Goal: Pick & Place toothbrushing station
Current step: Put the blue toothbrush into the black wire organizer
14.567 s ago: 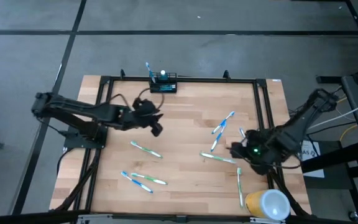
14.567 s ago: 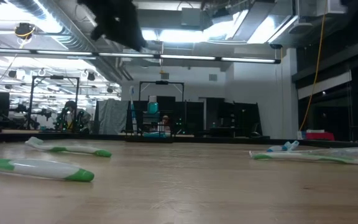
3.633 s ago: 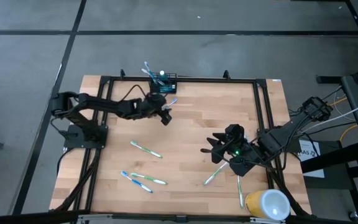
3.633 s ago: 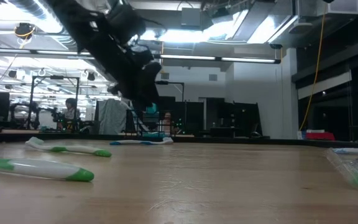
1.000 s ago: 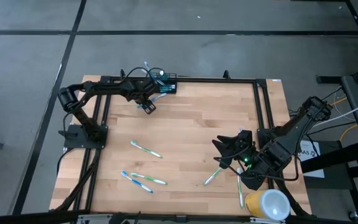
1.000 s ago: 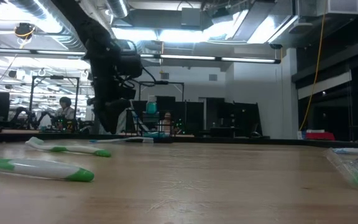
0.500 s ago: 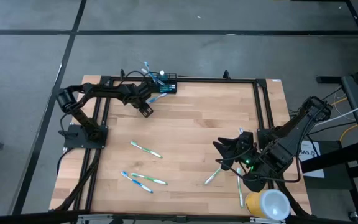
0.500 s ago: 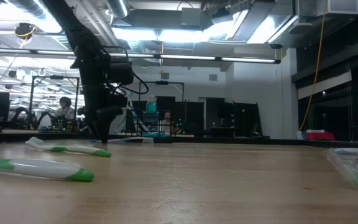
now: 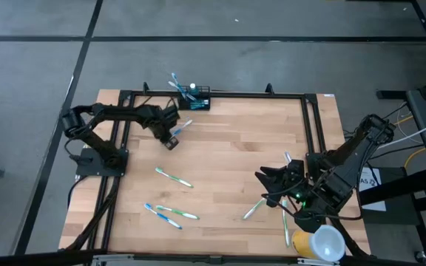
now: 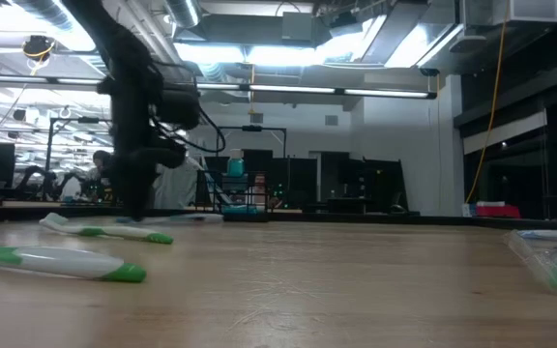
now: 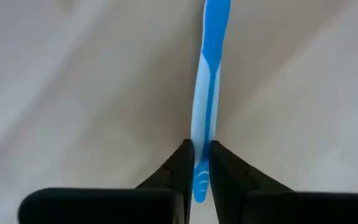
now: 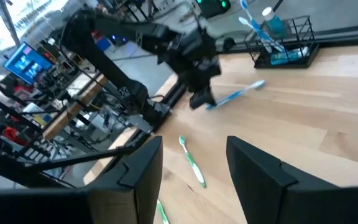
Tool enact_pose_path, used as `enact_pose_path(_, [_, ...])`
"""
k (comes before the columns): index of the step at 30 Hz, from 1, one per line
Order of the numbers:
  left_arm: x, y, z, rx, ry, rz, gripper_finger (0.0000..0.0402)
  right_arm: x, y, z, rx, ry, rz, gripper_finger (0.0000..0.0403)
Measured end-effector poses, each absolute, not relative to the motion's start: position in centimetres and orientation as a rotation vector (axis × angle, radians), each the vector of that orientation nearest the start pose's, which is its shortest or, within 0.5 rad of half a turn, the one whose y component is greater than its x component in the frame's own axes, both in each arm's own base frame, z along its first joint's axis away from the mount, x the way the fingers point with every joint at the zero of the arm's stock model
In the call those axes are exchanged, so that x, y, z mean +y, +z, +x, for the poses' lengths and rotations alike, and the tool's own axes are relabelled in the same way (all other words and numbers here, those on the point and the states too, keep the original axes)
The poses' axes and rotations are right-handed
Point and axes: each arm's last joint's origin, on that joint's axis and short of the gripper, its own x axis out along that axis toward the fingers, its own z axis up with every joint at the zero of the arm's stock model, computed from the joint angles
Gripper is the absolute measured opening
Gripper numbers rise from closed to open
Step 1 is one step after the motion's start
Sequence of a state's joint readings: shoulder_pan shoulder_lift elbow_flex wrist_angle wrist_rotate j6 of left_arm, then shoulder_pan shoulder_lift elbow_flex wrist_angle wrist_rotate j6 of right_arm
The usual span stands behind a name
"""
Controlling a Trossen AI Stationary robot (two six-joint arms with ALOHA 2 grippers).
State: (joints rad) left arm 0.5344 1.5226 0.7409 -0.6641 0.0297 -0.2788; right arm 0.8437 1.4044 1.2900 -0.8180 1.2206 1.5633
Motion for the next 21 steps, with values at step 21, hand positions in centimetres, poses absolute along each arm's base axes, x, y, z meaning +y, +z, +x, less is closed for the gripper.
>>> enact_pose_path(21, [7.1,18.1,21.7,1.136,0.633,-0.461,0.0111,18.6,33.4,19.8,0.038,-0.604,0.668,0.0181])
